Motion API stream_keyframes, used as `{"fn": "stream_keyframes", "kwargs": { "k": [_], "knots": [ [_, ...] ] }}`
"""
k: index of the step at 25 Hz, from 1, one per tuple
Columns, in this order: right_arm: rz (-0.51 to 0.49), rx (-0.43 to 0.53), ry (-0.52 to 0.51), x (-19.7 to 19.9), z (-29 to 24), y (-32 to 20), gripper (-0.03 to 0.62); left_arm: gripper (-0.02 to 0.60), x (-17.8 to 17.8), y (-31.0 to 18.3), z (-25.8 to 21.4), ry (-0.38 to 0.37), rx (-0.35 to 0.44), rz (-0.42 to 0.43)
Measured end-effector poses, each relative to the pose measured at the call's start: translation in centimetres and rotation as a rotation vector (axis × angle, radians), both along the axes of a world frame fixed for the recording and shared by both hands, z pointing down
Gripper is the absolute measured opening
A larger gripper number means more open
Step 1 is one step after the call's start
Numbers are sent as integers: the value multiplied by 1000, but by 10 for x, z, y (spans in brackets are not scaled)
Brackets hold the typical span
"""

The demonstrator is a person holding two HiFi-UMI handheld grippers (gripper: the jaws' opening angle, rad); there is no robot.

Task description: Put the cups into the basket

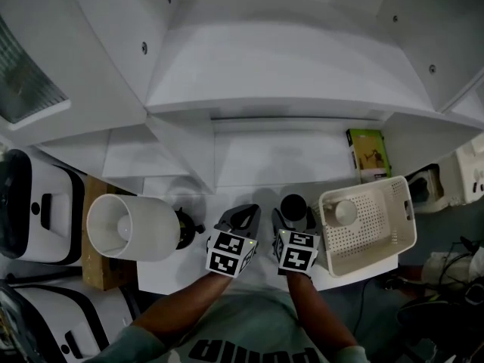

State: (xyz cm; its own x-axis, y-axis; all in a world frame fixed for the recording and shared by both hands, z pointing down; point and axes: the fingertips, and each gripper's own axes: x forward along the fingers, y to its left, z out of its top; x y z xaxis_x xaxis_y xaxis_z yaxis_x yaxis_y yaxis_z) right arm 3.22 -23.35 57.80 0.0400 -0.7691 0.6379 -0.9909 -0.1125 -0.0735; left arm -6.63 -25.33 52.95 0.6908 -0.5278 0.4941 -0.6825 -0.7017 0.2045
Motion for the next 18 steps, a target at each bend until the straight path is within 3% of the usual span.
{"fn": "stream_keyframes", "kwargs": {
  "k": [18],
  "knots": [
    [-17, -58, 10, 3, 17, -12, 377, 6, 3, -7, 6, -19, -8, -13]
  ]
}}
